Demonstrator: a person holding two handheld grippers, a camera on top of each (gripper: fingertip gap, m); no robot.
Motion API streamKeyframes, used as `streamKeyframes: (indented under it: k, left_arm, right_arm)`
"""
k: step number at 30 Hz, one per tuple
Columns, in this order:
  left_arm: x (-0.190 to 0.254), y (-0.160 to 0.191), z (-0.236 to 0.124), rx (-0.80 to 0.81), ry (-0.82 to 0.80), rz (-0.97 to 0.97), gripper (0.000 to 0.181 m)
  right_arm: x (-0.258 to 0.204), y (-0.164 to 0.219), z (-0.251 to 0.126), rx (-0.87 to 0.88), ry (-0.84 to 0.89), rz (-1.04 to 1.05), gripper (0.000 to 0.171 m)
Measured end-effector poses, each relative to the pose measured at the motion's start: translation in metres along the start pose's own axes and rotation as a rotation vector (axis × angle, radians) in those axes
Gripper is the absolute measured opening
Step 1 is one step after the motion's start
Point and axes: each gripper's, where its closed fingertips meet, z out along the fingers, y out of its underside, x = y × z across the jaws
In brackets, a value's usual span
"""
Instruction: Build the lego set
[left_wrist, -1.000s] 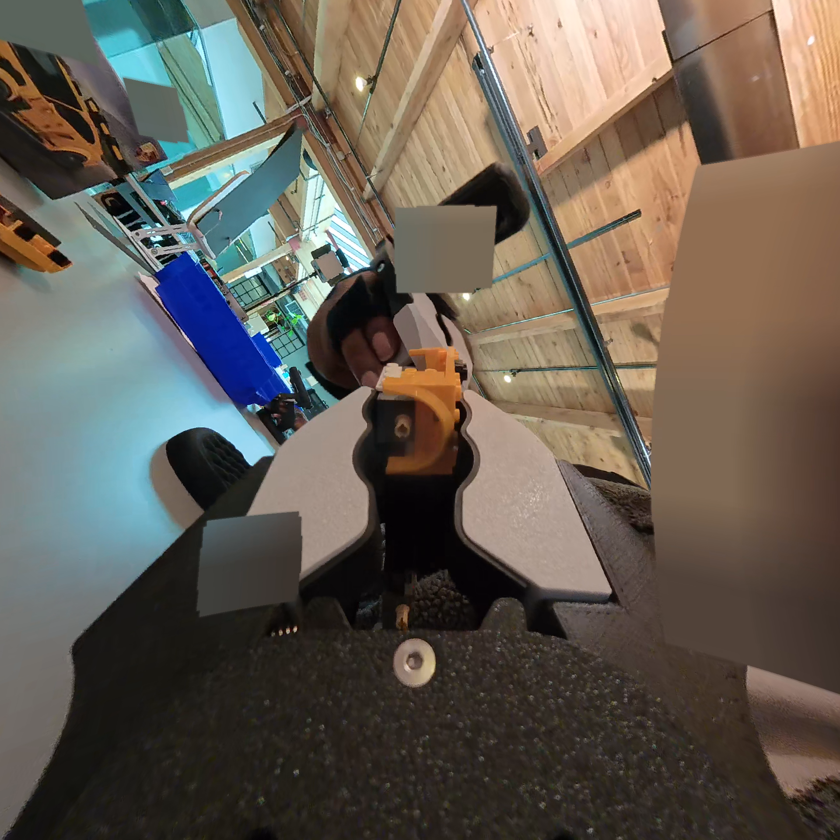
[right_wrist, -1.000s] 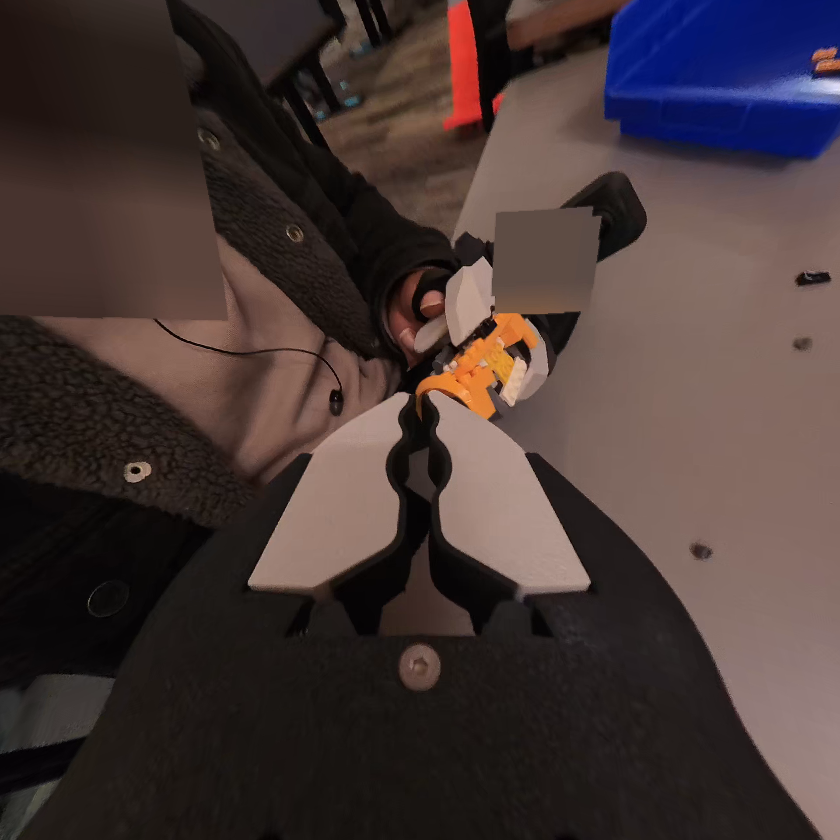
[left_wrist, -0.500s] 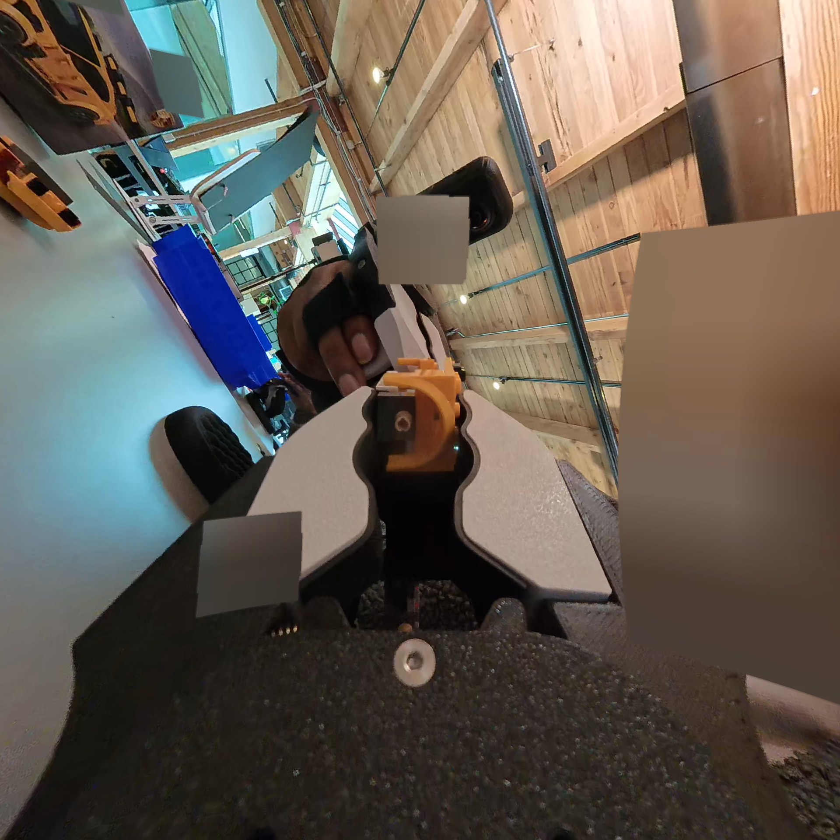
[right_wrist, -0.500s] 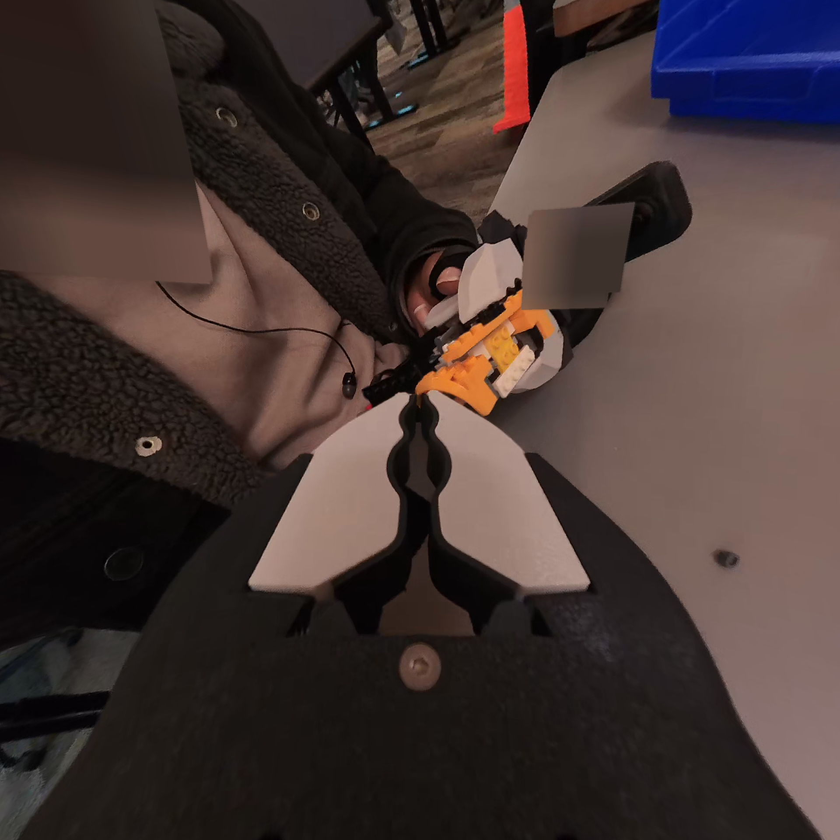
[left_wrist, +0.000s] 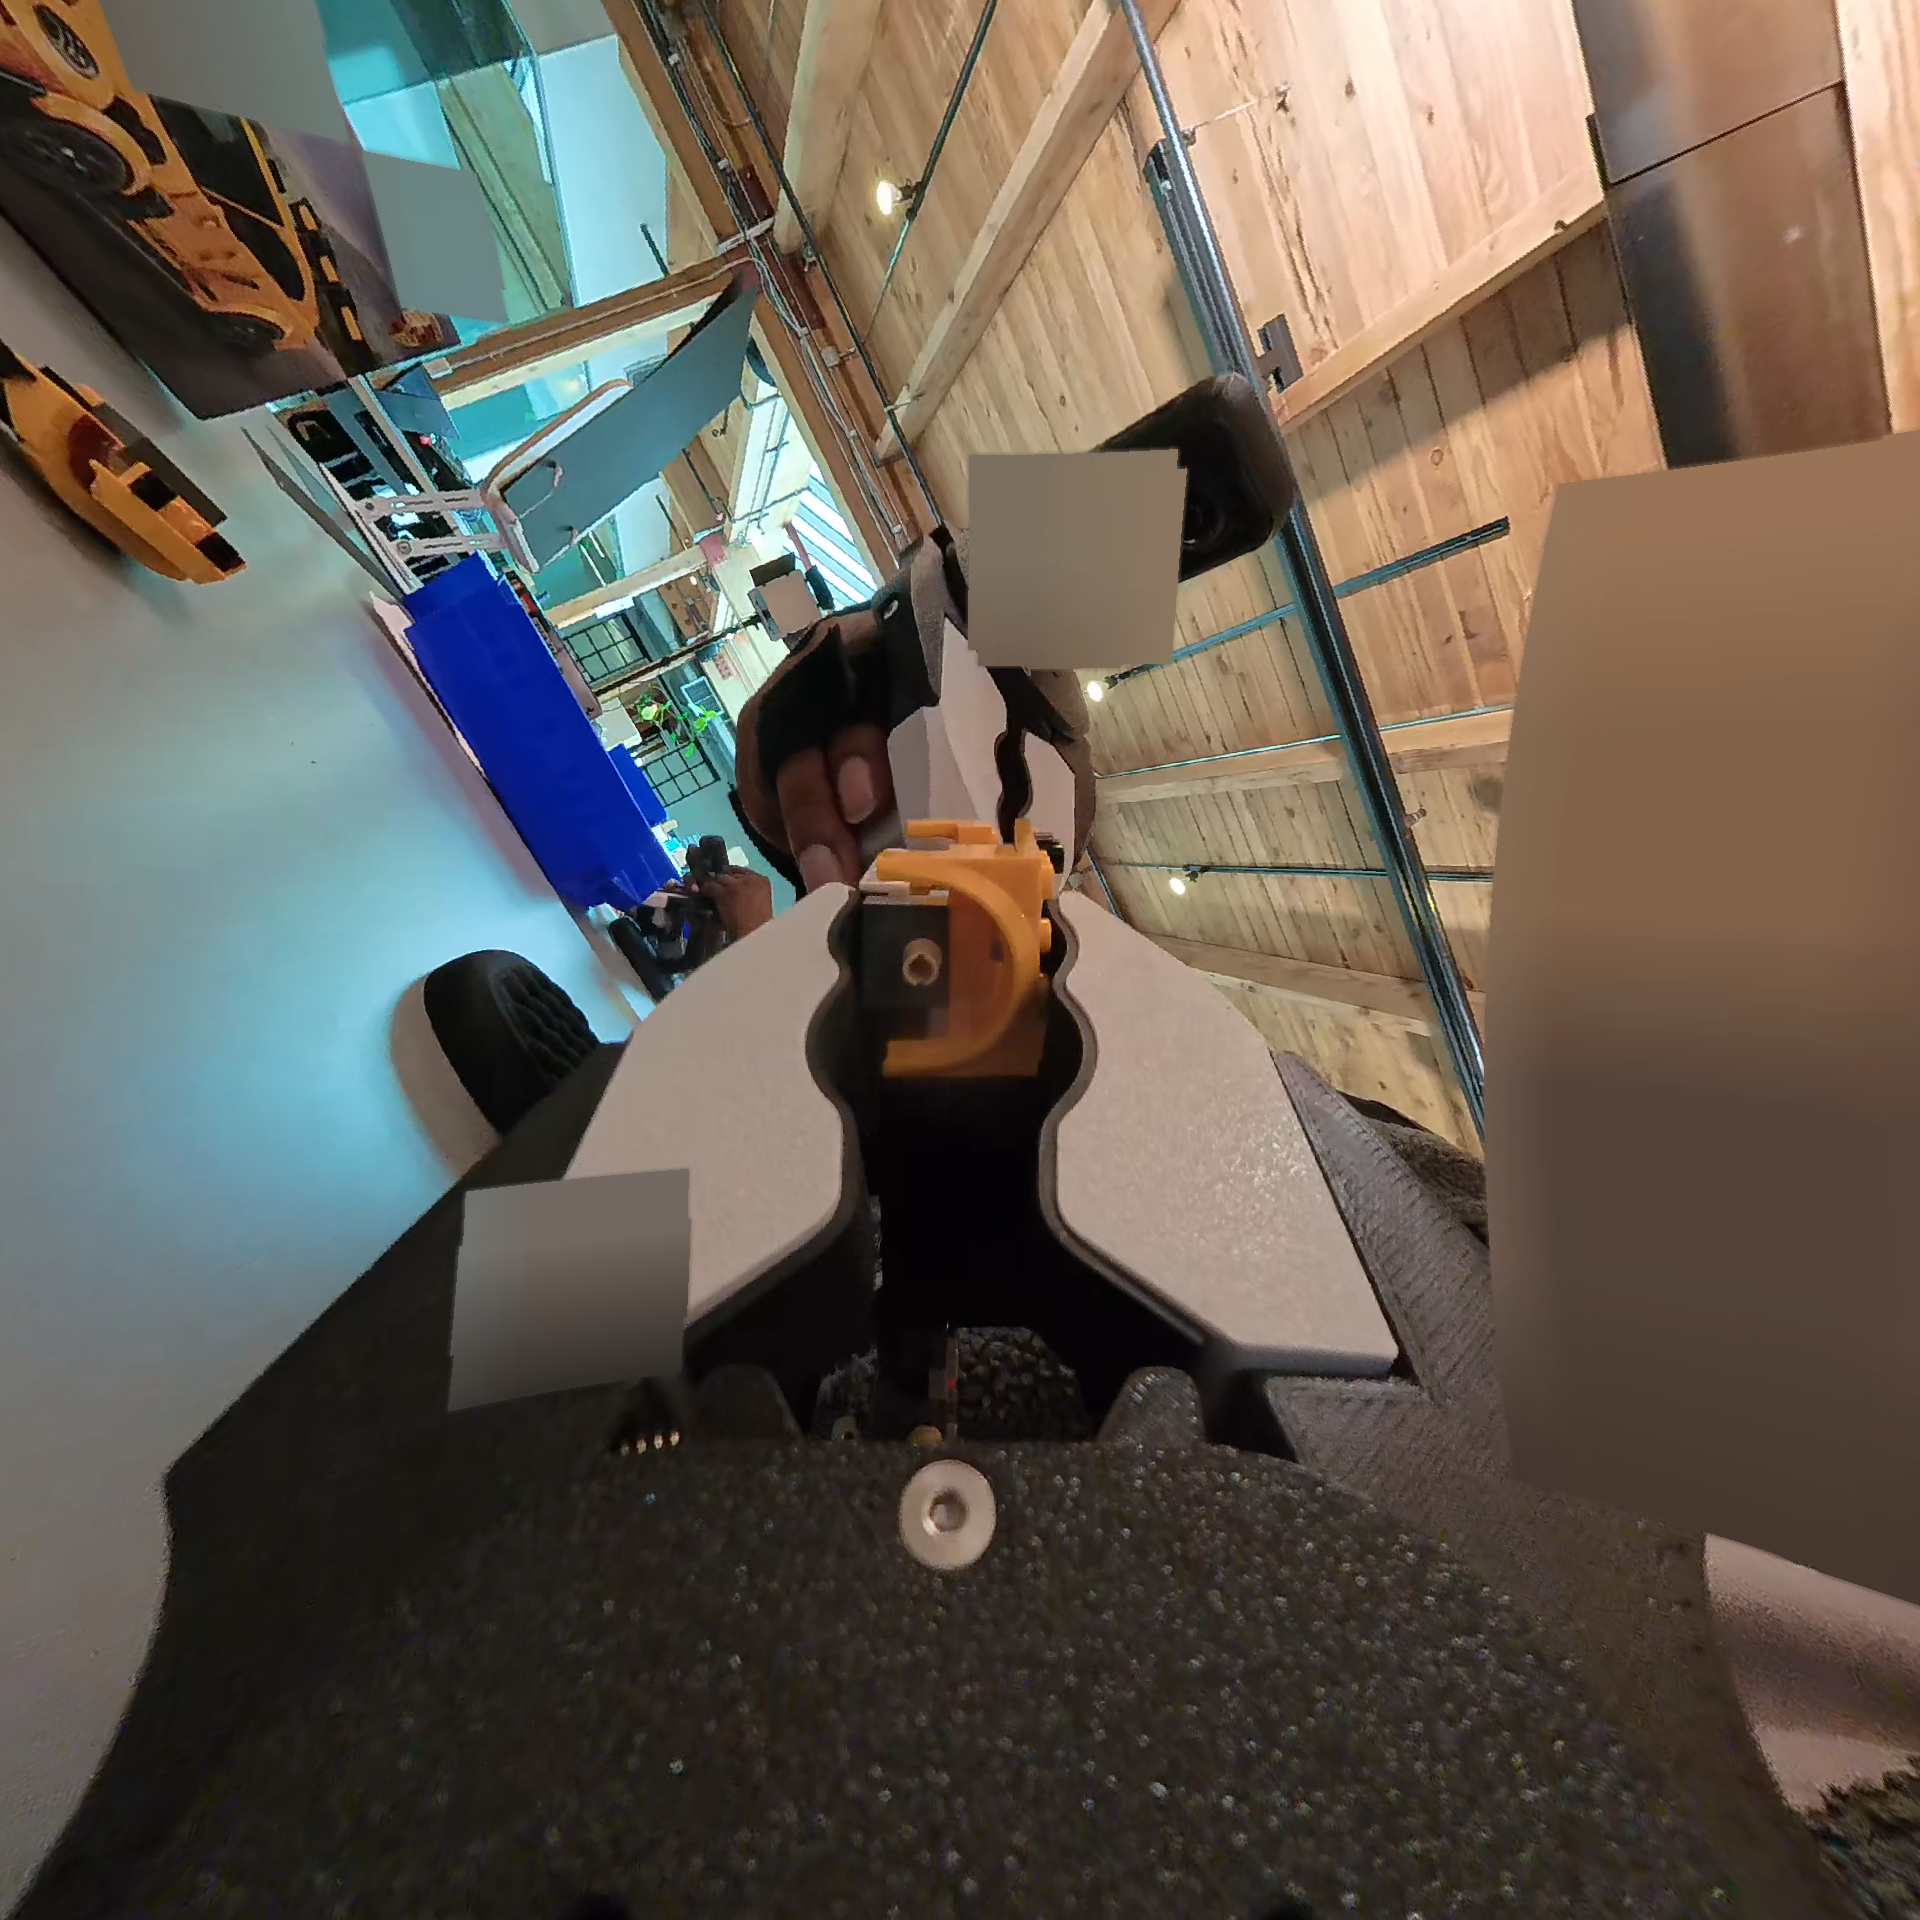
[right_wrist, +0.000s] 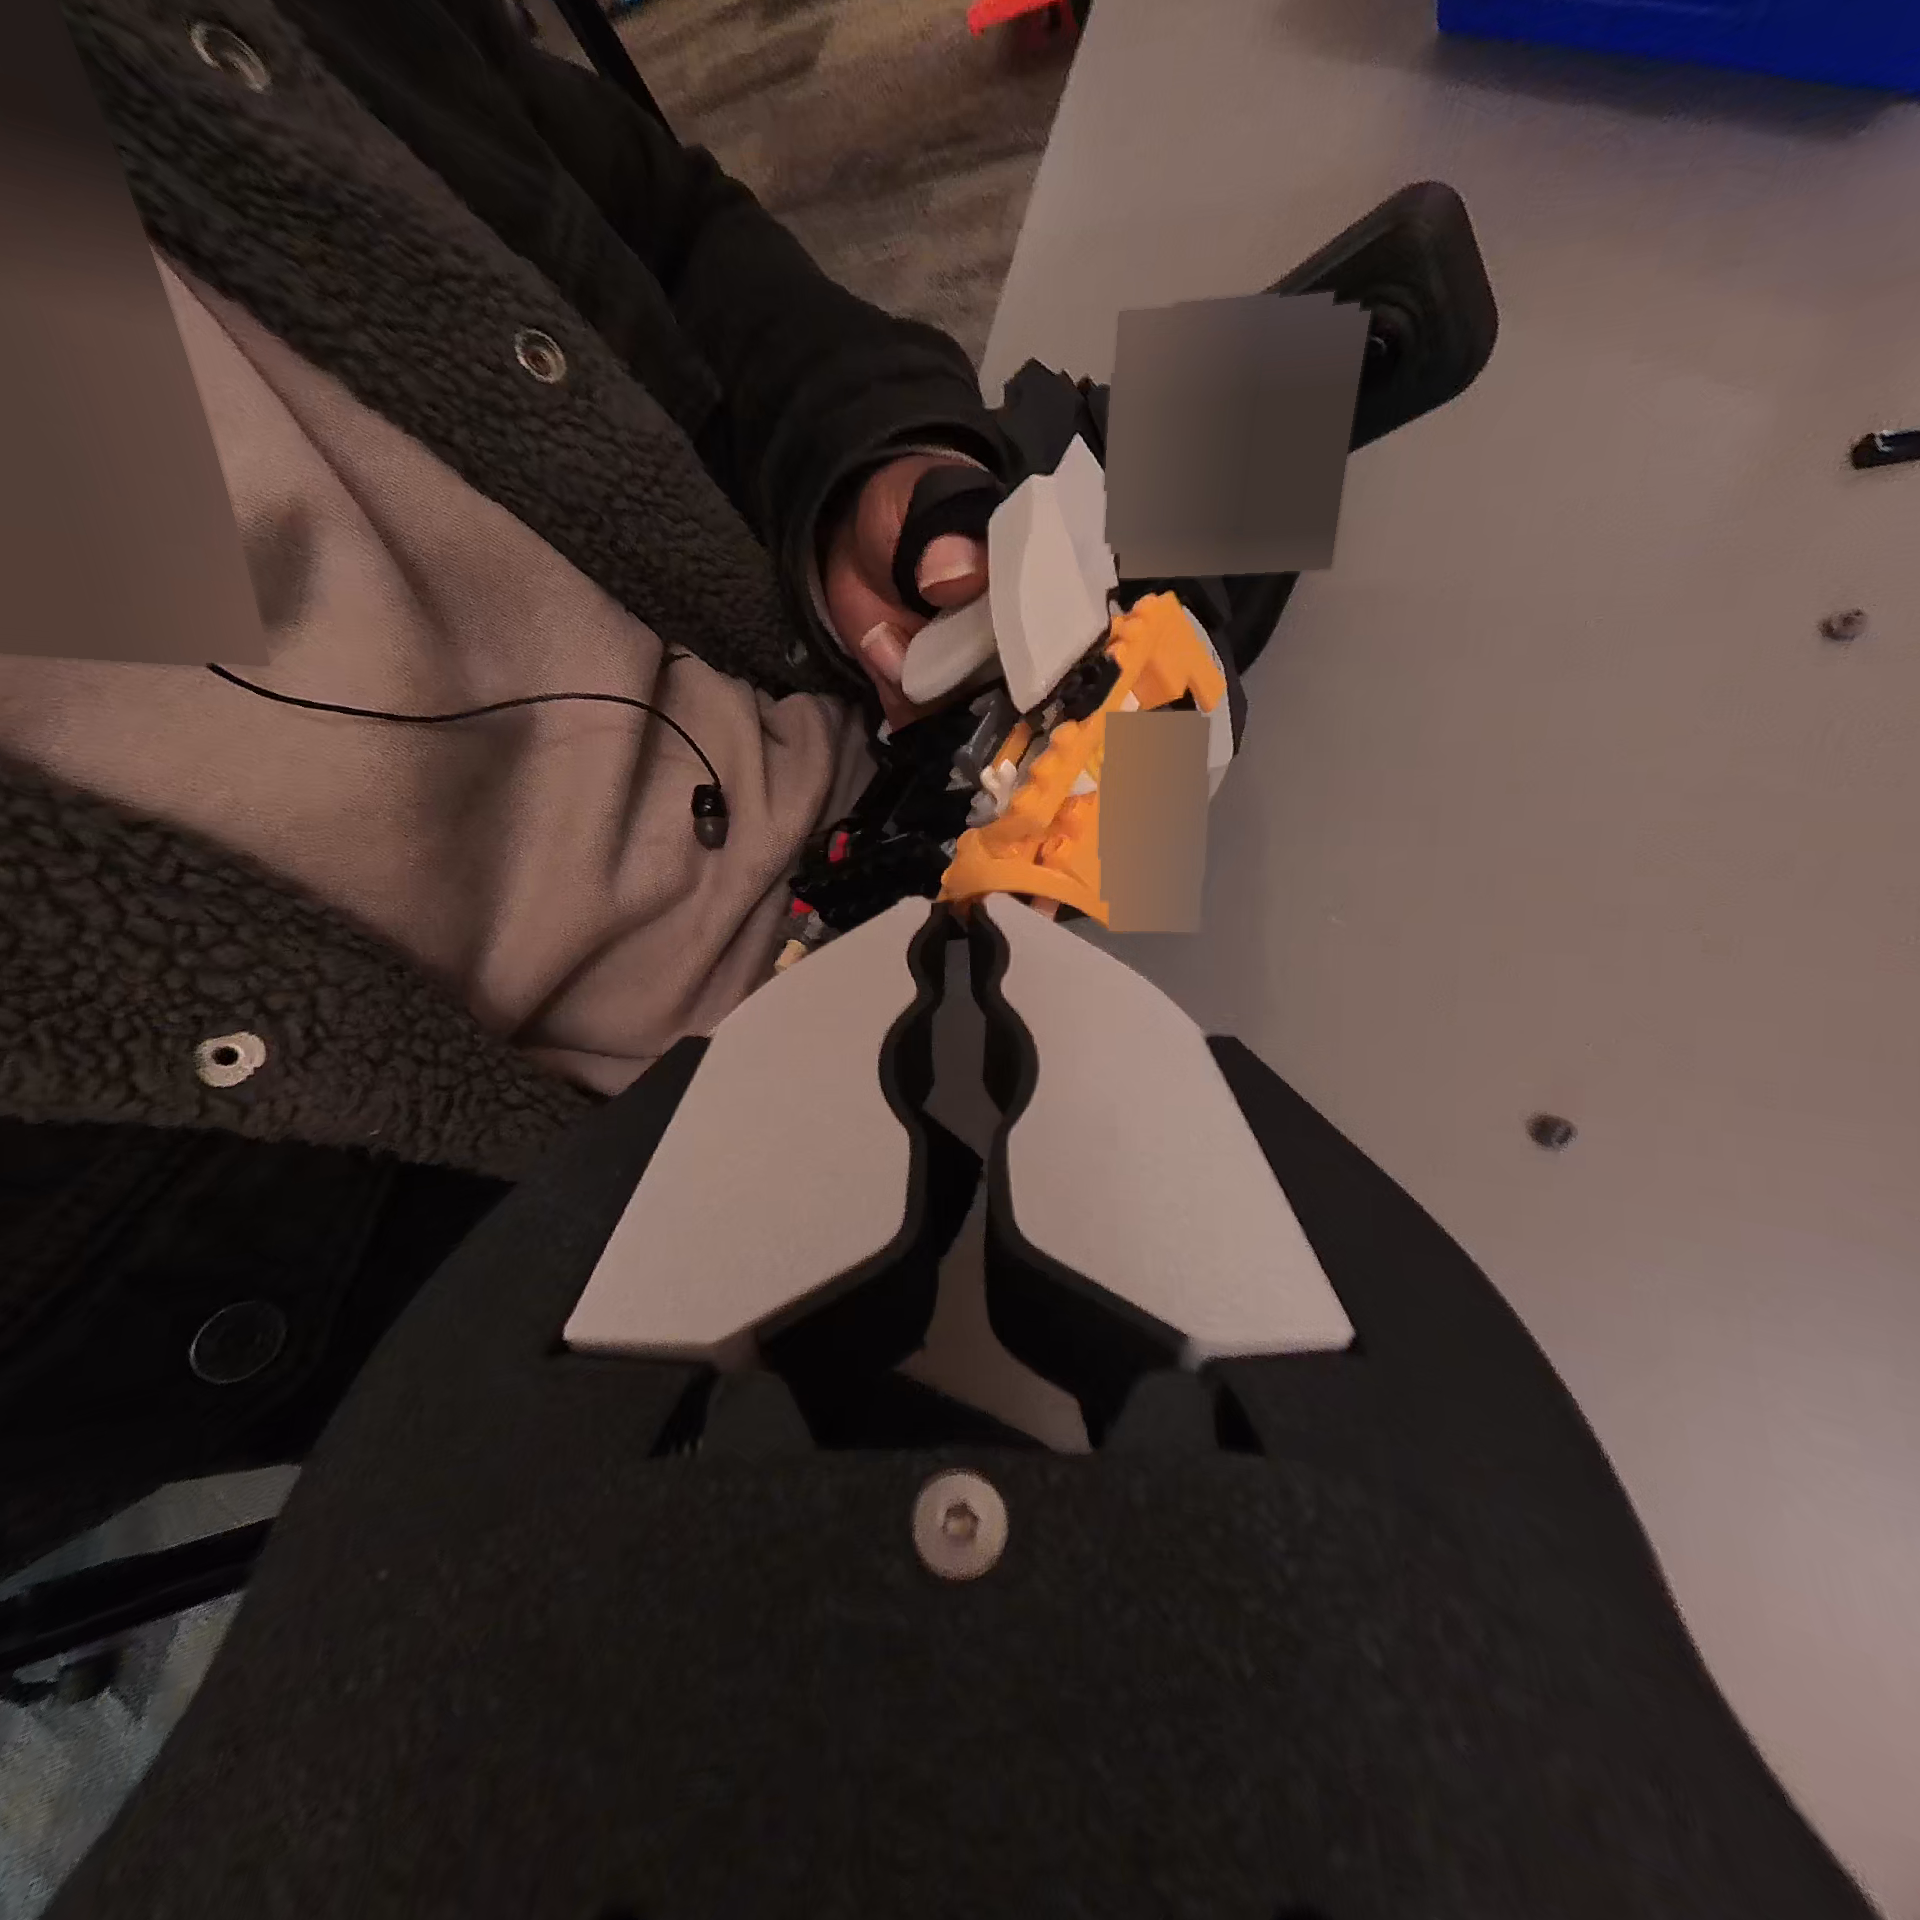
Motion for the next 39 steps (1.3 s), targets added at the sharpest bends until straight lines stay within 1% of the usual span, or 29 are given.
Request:
streamKeyframes:
  k: [3, 9, 12, 19, 23, 27, 31, 35, 39]
  left_arm:
    - [0.000, -0.002, -0.001, 0.011, -0.003, 0.007, 0.031]
    - [0.001, -0.004, -0.002, 0.025, -0.012, 0.031, 0.031]
    - [0.001, -0.005, -0.003, 0.031, -0.018, 0.049, 0.031]
    - [0.003, -0.008, -0.004, 0.046, -0.033, 0.115, 0.031]
    - [0.006, -0.010, -0.005, 0.054, -0.052, 0.180, 0.031]
    - [0.011, -0.013, -0.005, 0.064, -0.064, 0.261, 0.031]
    - [0.017, -0.010, -0.003, 0.046, -0.060, 0.336, 0.030]
    - [0.023, -0.007, -0.001, 0.032, -0.049, 0.409, 0.031]
    - [0.032, -0.002, 0.001, 0.008, -0.029, 0.501, 0.031]
  right_arm:
    - [0.001, -0.001, 0.000, -0.016, 0.044, 0.004, 0.008]
    - [0.007, -0.003, -0.003, -0.038, 0.168, 0.026, 0.007]
    - [0.009, -0.006, -0.004, -0.016, 0.197, 0.070, 0.009]
    - [0.011, -0.016, -0.004, 0.123, 0.213, 0.218, 0.018]
    - [0.017, -0.020, -0.005, 0.212, 0.275, 0.287, 0.018]
    - [0.020, -0.020, -0.002, 0.245, 0.346, 0.305, 0.019]
    - [0.018, -0.021, 0.002, 0.291, 0.331, 0.318, 0.025]
    - [0.012, -0.024, 0.006, 0.338, 0.278, 0.309, 0.025]
    - [0.005, -0.028, 0.004, 0.381, 0.262, 0.248, 0.024]
